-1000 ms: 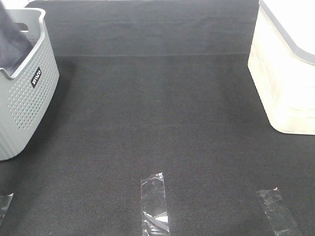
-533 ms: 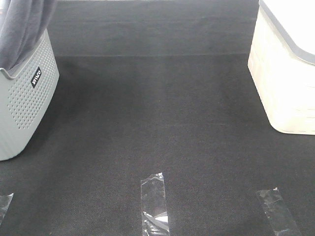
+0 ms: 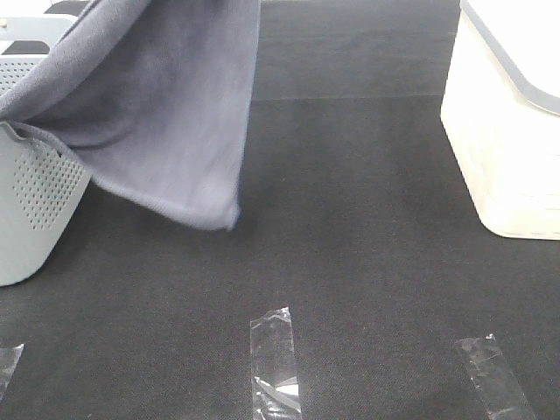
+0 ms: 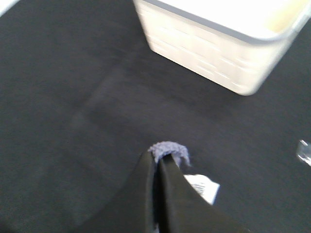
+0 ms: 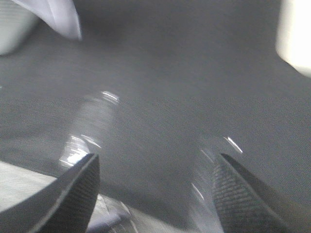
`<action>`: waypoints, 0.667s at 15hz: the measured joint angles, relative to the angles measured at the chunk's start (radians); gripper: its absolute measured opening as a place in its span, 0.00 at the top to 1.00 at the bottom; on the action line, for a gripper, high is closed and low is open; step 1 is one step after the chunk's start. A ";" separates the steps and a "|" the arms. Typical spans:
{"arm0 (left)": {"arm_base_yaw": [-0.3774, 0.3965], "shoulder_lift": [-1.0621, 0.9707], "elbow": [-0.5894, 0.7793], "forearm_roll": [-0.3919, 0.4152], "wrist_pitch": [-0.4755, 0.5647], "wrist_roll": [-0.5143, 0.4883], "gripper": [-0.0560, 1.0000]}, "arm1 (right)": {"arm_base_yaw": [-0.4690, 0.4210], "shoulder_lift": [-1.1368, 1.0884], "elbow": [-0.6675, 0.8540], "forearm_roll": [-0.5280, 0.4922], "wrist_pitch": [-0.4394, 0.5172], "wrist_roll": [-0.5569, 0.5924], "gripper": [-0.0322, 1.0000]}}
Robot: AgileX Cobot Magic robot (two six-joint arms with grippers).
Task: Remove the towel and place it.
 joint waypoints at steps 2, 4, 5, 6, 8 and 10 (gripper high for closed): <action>-0.013 0.000 0.000 -0.023 0.010 0.003 0.95 | 0.000 0.114 0.000 0.260 -0.087 -0.327 0.36; -0.014 0.000 0.000 -0.085 0.012 0.015 0.95 | 0.000 0.240 0.000 0.492 -0.102 -0.617 0.36; -0.014 0.000 0.000 -0.102 0.012 0.025 0.95 | 0.000 0.275 0.000 0.549 -0.102 -0.688 0.36; -0.014 0.000 0.000 -0.136 0.012 0.044 0.95 | 0.000 0.349 0.000 0.654 -0.102 -0.820 0.36; -0.014 0.000 0.000 -0.215 0.012 0.083 0.95 | 0.000 0.527 0.000 0.853 -0.087 -1.076 0.36; -0.014 0.000 0.000 -0.245 0.009 0.090 0.95 | 0.000 0.658 0.000 1.020 -0.050 -1.249 0.36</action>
